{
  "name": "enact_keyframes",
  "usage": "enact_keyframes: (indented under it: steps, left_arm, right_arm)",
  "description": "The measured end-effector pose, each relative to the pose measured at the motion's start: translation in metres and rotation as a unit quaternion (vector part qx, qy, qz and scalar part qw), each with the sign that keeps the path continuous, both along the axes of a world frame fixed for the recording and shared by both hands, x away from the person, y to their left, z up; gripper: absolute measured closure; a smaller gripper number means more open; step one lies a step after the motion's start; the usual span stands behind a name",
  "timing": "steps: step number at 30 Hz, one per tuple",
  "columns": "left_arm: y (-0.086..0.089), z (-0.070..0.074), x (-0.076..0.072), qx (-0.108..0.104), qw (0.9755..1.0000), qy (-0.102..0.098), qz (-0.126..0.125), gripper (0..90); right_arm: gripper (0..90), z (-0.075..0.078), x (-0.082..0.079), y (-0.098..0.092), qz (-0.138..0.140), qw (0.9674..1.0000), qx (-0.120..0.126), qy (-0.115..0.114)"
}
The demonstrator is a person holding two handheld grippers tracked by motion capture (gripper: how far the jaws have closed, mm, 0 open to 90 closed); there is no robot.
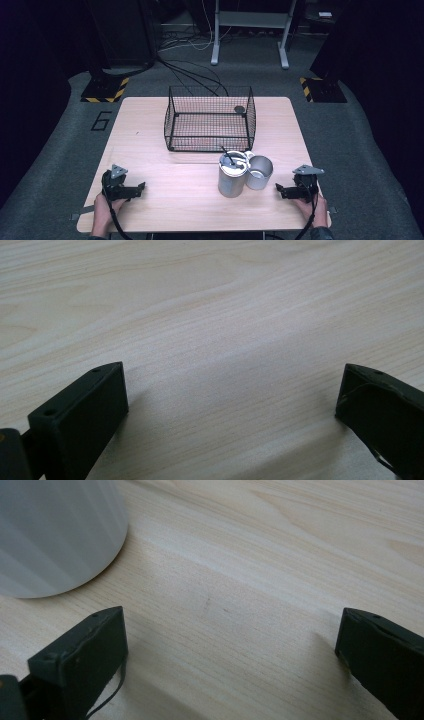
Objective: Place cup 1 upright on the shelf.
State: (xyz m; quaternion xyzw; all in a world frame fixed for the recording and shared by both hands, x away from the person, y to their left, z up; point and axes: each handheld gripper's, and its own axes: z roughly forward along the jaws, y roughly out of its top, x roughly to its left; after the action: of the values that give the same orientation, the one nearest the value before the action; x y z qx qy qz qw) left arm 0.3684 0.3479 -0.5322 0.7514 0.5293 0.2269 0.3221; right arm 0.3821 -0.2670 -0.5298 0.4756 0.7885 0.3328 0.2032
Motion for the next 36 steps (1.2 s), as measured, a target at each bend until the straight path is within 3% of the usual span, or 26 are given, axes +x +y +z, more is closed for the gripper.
enact_keyframes:
  steps: [7,12,14,19,30,33,36]
  left_arm:
    - [-0.002,0.0,-0.001,0.0,1.0,0.001,0.005,0.0]
    - [-0.001,0.002,-0.004,-0.034,0.9994,0.001,0.009,0.1]
    - [-0.002,0.001,-0.005,-0.038,0.9992,-0.001,0.007,0.1]
    - [-0.012,0.01,-0.007,-0.052,0.9985,0.003,-0.017,0.1]
    - [-0.04,0.037,-0.01,-0.053,0.9959,-0.027,-0.068,0.4]
    - [-0.053,0.045,-0.009,-0.063,0.9932,-0.028,-0.094,0.4]
    - [-0.059,0.048,-0.007,-0.051,0.9927,-0.035,-0.103,0.4]
  right_arm:
    - [0.0,0.0,0.0,-0.001,0.001,1.0,-0.003,-0.001]
    - [0.0,0.0,0.0,0.0,-0.003,1.0,0.003,0.004]
    - [0.0,0.0,0.0,0.0,-0.003,1.0,0.003,0.004]
    - [0.0,0.0,0.0,0.0,-0.003,1.0,0.001,0.003]
    - [0.0,0.0,0.0,0.0,-0.003,1.0,0.001,0.003]
    - [0.0,0.0,0.0,-0.001,0.003,1.0,0.003,0.0]
    - [0.0,0.0,0.0,-0.001,0.002,1.0,0.003,0.003]
